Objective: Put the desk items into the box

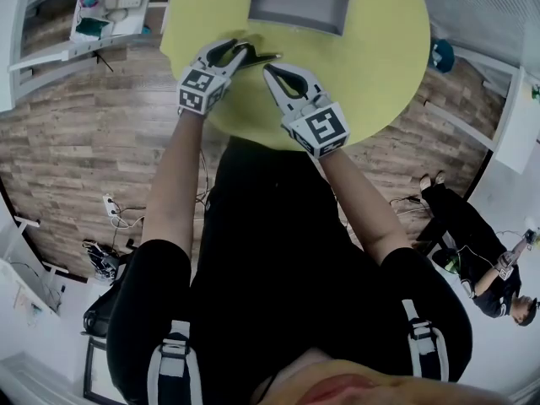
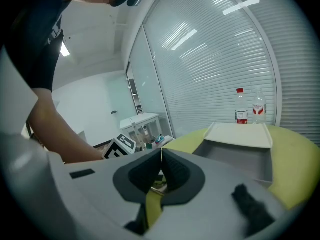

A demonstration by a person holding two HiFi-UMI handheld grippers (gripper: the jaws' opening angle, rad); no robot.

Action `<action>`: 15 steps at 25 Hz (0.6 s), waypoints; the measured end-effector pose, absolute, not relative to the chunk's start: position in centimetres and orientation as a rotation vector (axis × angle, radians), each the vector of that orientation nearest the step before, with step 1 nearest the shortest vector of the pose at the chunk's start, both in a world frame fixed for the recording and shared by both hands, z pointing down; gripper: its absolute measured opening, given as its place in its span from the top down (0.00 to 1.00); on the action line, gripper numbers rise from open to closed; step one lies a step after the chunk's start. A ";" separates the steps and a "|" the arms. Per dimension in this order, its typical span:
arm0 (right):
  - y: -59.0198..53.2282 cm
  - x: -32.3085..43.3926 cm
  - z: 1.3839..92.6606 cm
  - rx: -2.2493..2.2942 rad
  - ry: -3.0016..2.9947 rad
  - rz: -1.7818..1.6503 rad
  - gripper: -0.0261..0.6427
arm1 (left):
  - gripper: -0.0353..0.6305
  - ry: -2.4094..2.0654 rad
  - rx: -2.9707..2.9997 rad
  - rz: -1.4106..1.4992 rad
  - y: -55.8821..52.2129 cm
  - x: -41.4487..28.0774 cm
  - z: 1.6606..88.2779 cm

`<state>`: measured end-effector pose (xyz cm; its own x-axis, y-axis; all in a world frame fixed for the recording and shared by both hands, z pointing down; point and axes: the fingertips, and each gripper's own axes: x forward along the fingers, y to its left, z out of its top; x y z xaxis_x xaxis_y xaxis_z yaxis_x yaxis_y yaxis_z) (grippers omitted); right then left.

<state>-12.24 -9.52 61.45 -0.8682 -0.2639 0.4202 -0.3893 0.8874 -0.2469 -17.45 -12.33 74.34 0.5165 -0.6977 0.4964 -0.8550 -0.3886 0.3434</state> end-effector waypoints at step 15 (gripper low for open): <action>-9.9 -11.8 60.2 0.492 -2.688 0.465 0.94 | 0.88 -1.190 2.204 0.315 -11.7 -16.2 72.1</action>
